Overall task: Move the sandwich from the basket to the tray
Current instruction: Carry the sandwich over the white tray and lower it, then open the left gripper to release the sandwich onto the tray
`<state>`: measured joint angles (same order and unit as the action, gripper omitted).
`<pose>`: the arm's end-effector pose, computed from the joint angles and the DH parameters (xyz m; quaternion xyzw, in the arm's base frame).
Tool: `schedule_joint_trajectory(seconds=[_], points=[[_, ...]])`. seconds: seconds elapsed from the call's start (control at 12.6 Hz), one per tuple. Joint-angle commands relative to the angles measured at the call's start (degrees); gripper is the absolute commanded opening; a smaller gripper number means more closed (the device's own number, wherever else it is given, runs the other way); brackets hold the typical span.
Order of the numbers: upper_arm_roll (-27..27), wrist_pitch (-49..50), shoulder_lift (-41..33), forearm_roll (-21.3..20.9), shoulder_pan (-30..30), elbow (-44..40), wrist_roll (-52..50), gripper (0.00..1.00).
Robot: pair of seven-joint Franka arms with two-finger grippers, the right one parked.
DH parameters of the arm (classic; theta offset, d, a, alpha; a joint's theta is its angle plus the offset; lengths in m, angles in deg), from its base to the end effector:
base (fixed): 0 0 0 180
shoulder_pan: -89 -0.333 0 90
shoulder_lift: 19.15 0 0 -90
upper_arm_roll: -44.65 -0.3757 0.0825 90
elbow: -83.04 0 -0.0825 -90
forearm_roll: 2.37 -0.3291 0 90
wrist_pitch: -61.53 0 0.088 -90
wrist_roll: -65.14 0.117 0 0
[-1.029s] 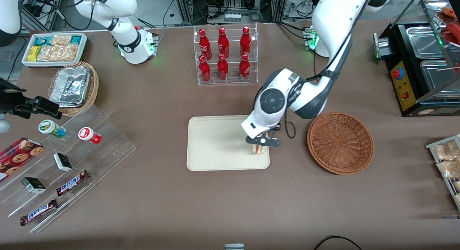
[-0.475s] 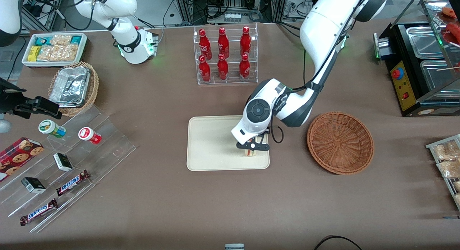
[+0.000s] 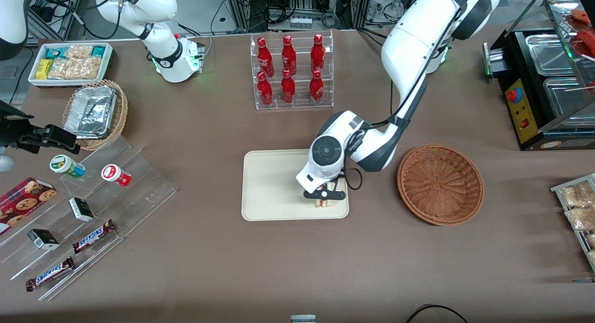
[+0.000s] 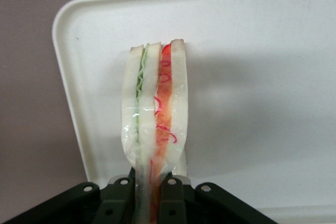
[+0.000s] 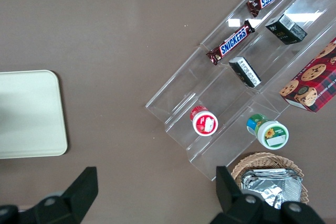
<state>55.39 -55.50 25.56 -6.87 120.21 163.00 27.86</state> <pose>0.5552 -0.4467 0.3010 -0.9969 0.0380 0.0674 0.0124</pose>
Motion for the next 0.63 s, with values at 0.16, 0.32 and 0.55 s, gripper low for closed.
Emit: schedule_joint_trajectory(seconds=[0.16,0.32,0.55], points=[[-0.6,0.8,1.7,-1.0,1.5,-3.1,-1.2,0.00],[-0.5,0.8,2.1,-0.9,1.5,-3.1,-1.2,0.18],[-0.5,0.7,2.3,-1.0,1.9,-3.1,-1.4,1.00]])
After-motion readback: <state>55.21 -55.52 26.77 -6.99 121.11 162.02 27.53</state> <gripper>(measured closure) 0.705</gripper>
